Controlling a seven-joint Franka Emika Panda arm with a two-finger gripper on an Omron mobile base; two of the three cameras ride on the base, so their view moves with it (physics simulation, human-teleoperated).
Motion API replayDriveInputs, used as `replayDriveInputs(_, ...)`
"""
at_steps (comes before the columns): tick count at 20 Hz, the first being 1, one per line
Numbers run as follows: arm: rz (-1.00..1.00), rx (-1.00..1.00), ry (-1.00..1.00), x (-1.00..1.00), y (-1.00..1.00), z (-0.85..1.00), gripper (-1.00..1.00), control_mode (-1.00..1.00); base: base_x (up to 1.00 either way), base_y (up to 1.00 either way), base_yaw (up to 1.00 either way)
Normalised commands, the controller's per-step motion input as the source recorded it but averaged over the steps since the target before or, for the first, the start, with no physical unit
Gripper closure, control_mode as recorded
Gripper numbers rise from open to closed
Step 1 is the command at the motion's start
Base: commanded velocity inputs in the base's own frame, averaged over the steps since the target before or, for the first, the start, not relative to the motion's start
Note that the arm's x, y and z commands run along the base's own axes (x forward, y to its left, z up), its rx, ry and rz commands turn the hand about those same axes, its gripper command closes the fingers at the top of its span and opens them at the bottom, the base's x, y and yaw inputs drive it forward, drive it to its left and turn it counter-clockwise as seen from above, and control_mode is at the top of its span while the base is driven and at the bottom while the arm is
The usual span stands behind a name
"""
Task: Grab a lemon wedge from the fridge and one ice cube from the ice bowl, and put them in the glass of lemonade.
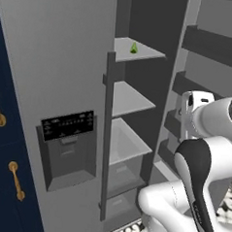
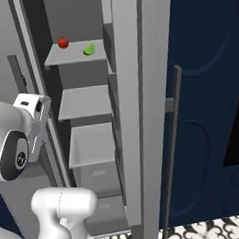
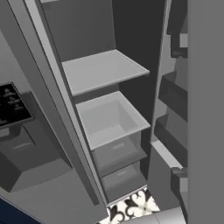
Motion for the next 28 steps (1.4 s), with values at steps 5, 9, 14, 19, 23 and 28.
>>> replayDriveInputs(5,0.00,0.00,0.00,0.00,0.00,0.00,-1.00,1.00,0.42,0.00,0.00)
replayDriveInputs(9,0.00,0.00,0.00,0.01,0.00,0.00,-1.00,-1.00,0.09,0.00,0.00)
replayDriveInputs(14,-0.03,0.01,-0.06,0.00,0.00,0.00,-1.00,-1.00,0.00,0.00,0.00)
replayDriveInputs(19,-0.17,0.19,-0.14,-0.06,0.00,0.15,-1.00,-1.00,0.00,0.00,0.00)
replayDriveInputs(23,-0.20,0.34,-0.13,-0.10,0.00,0.12,-1.00,-1.00,0.00,0.00,0.00)
replayDriveInputs(28,-0.22,0.45,-0.03,-0.28,-0.02,0.13,-1.00,-1.00,0.00,0.00,0.00)
